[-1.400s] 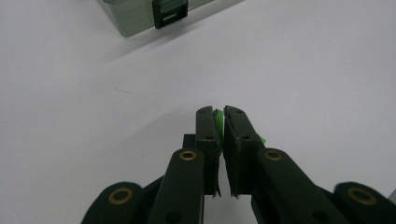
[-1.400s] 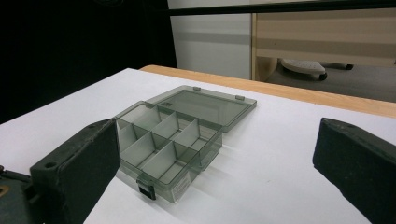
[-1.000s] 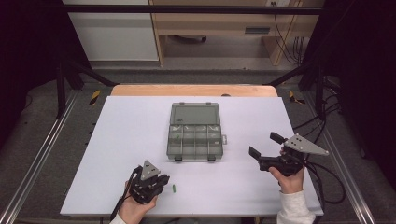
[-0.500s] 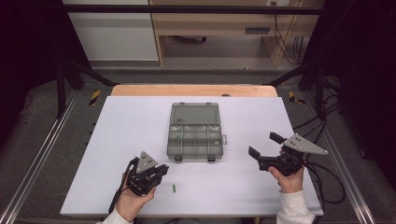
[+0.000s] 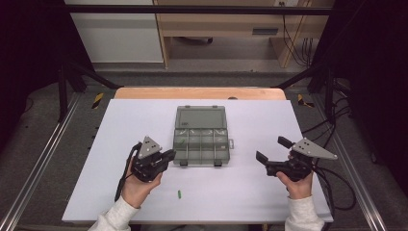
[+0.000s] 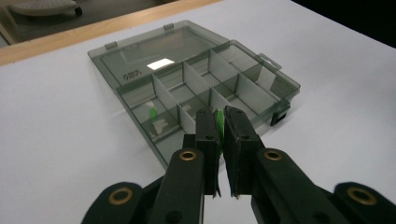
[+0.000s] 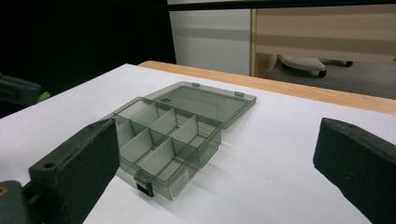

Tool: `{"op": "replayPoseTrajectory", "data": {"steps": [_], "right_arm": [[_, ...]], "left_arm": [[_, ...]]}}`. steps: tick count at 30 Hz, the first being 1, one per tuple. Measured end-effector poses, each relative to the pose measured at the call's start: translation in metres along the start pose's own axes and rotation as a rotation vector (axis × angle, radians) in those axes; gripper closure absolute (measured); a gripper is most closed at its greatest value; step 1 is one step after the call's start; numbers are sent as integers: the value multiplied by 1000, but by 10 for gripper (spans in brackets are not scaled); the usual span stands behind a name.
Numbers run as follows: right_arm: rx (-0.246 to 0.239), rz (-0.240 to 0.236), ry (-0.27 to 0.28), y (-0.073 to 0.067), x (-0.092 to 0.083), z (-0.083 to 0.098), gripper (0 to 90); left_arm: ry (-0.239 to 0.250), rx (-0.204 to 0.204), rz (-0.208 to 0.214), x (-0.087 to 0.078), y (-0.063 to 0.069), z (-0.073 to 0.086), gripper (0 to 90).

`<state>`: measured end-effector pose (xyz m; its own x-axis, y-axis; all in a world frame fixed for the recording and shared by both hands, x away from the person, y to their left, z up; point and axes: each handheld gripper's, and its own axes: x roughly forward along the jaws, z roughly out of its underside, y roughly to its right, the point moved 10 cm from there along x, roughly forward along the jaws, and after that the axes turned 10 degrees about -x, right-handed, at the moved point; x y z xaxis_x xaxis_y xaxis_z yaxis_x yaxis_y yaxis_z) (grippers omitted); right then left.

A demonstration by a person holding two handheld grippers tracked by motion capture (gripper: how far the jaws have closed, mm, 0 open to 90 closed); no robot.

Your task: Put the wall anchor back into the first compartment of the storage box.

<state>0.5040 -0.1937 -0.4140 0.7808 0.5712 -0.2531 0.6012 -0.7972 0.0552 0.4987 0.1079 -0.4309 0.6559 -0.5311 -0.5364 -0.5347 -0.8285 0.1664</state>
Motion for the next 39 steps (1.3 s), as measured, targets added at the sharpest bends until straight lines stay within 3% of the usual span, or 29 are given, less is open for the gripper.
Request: {"op": "replayPoseTrajectory", "data": {"steps": [6, 14, 20, 24, 30, 39], "right_arm": [[-3, -2, 2, 0, 0, 0, 8], [4, -1, 8, 1, 0, -1, 8], [9, -4, 6, 1, -1, 0, 7], [10, -3, 7, 1, -1, 0, 7], [9, -2, 8, 2, -1, 0, 7], [0, -5, 0, 2, -1, 1, 7]], "left_arm": [[9, 8, -1, 14, -5, -17, 842], [6, 7, -9, 37, -13, -28, 842], [10, -33, -11, 58, -27, -35, 842], [8, -57, -13, 69, -36, -36, 842], [-1, -42, -41, 83, -46, -33, 842], [-37, -54, -68, 104, -60, -24, 842]]}}
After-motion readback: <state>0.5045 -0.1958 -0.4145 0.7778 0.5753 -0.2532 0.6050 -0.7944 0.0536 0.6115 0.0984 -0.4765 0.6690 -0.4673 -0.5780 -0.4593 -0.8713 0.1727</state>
